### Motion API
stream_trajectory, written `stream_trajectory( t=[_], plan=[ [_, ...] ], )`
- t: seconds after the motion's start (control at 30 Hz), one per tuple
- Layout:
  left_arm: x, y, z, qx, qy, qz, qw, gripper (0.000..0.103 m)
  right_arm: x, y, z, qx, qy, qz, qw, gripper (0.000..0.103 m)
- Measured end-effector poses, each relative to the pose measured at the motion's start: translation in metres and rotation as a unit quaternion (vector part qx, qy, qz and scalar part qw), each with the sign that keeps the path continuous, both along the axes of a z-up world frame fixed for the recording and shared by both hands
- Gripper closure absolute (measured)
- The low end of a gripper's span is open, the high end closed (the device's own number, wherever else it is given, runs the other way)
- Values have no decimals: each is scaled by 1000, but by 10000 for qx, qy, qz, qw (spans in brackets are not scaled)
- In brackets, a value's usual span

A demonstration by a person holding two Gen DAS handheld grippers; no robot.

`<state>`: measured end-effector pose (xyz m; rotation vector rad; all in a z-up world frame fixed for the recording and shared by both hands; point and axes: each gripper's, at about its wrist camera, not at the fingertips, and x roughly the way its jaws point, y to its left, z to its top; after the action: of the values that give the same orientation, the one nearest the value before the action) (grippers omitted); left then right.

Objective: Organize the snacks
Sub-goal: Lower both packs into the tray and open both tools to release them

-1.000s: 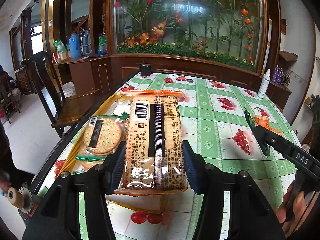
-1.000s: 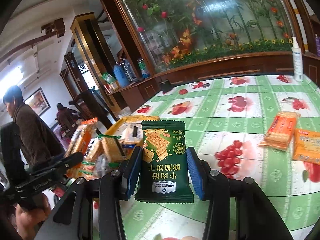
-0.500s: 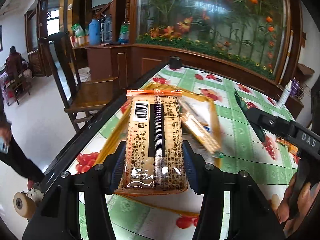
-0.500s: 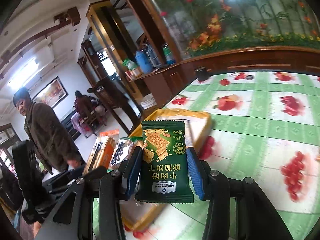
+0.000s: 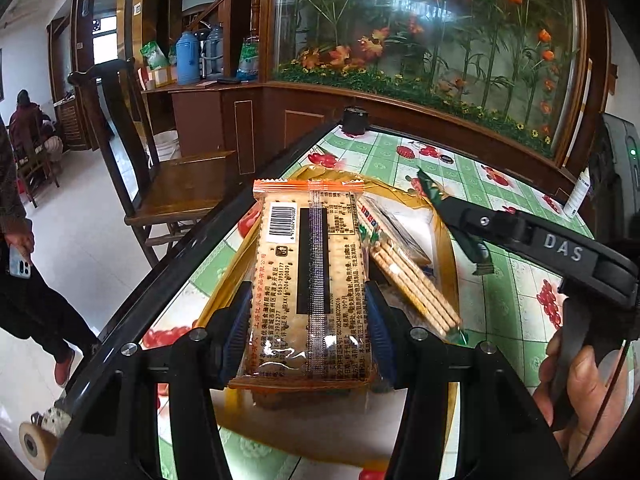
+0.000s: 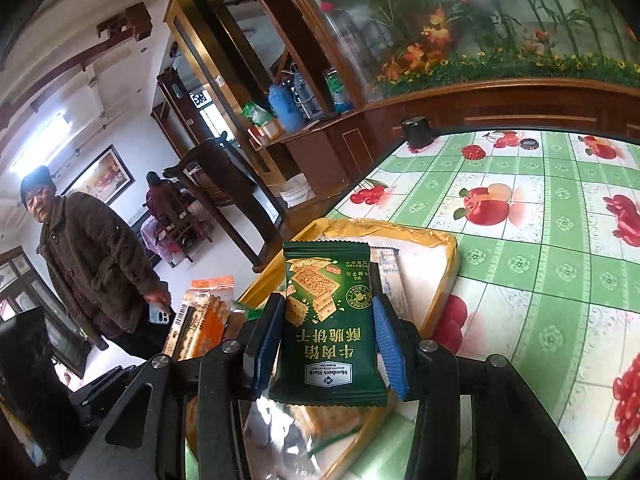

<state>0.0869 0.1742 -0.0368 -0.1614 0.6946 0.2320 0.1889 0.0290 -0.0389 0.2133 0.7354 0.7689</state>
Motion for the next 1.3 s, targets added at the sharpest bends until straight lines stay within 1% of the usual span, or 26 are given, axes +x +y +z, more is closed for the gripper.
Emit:
stream_trajectory(
  t=[0.3,0.63,1.0,1.1,1.17,1.23,1.3],
  plan=[
    [16,-1,-8,95,134,-28,9999,51,15,15,-8,-145,44,12,9999,56],
    [23,-2,-4,145,148,-58,9998,51,30,20,-20,-236,147,3,9996,56],
    [27,-4,-3,151,180,-68,9997,51,38,22,-30,-303,241,4,9992,54],
    [25,-3,0,153,148,-29,9998,40,38,22,-29,-288,240,7,9993,54],
    [22,-3,3,192,74,30,9998,29,35,21,-27,-289,208,9,9994,53],
    [21,-3,7,262,11,75,9996,29,34,20,-26,-291,188,-3,9994,52],
    [19,-3,9,318,-6,123,9994,24,33,17,-25,-253,199,-8,9995,51]
  ],
)
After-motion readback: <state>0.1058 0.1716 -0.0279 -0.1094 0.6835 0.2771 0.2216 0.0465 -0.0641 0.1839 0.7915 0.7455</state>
